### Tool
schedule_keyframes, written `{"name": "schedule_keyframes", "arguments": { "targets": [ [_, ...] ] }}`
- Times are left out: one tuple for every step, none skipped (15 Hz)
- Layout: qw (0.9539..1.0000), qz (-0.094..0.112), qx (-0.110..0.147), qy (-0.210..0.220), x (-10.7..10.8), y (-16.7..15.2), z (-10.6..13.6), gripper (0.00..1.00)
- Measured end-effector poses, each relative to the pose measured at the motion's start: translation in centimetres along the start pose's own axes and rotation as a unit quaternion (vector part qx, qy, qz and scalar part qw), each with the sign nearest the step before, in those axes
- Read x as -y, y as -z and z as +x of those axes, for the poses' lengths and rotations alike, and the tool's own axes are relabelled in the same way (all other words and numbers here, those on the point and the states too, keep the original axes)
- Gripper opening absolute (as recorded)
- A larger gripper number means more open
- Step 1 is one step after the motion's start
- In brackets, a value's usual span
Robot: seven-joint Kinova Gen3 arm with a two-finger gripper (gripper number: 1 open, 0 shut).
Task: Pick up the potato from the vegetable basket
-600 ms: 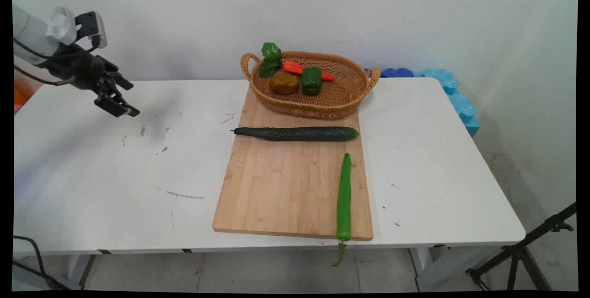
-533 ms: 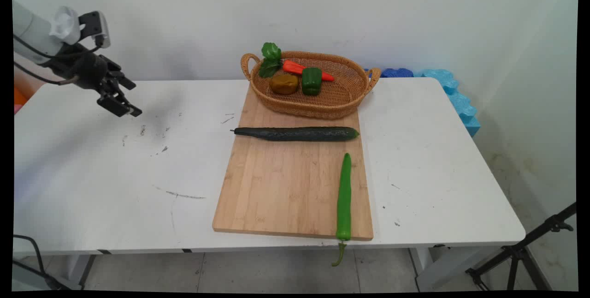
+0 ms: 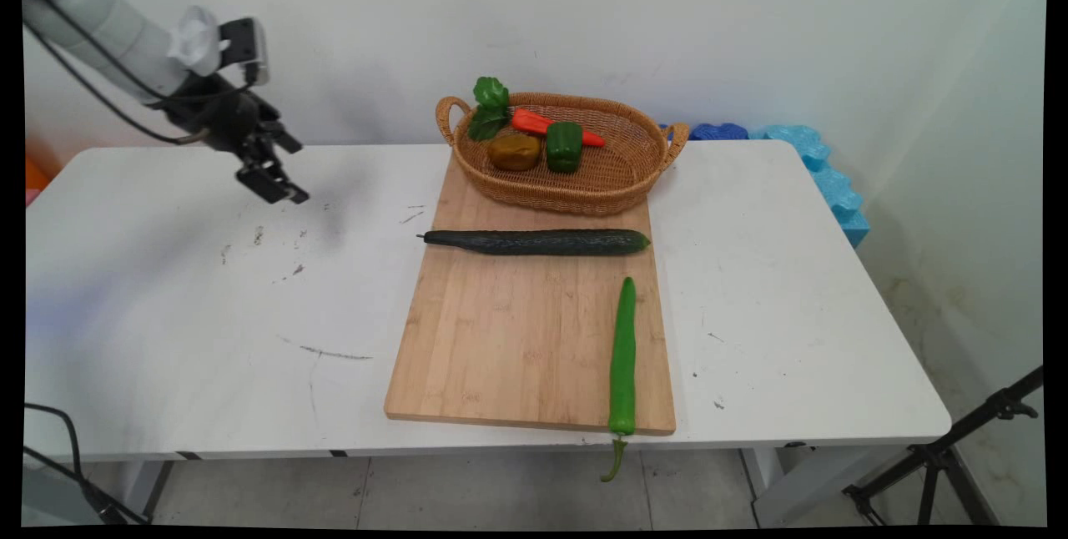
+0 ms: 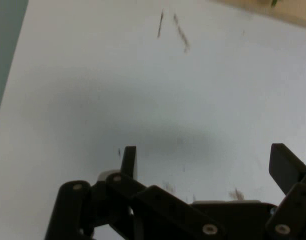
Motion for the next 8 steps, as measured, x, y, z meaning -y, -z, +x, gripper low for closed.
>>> {"name": "schedule_keyframes", "arguments": {
  "targets": [
    [0.9999, -0.001, -0.003, -0.01, 0.1, -0.5, 1.2, 1.0],
    [0.9998, -0.002, -0.007, -0.021, 0.2, -1.1, 2.4, 1.0],
    [0.9995, -0.002, -0.01, -0.029, 0.2, -1.5, 3.4, 1.0],
    [0.9993, -0.002, -0.013, -0.035, 0.3, -1.9, 4.1, 1.0],
    [0.9989, -0.003, -0.017, -0.044, 0.5, -2.4, 5.3, 1.0],
    [0.9986, -0.003, -0.019, -0.049, 0.6, -2.7, 6.0, 1.0],
    [0.9981, -0.003, -0.023, -0.056, 0.7, -3.2, 7.0, 1.0],
    [0.9975, -0.004, -0.028, -0.065, 0.9, -3.8, 8.3, 1.0]
  ]
}}
